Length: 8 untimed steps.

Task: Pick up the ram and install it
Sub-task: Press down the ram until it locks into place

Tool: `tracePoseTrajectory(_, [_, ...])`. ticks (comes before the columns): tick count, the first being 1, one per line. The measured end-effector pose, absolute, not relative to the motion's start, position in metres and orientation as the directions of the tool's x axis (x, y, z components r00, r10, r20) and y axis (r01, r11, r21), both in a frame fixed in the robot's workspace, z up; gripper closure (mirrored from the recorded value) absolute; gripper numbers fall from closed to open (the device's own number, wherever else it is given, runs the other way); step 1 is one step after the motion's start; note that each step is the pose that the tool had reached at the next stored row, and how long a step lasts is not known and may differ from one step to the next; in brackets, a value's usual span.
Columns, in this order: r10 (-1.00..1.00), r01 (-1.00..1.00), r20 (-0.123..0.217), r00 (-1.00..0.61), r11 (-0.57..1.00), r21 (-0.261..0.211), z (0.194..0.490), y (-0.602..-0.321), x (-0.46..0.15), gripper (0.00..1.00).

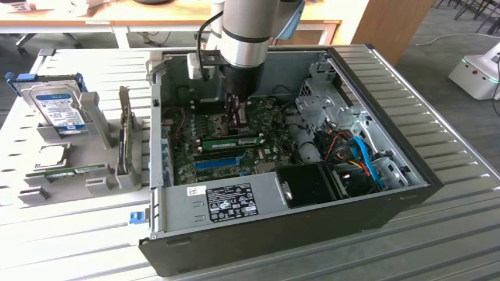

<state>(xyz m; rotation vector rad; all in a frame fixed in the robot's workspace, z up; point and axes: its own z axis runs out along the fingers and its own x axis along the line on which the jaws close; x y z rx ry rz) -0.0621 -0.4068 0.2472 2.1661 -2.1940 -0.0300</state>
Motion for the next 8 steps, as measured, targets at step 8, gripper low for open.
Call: tracePoseTrajectory(8, [-1.0,-0.998,0.028,-0.012,0.014,0.055,0.2471,-0.4067,-0.0746,0.9])
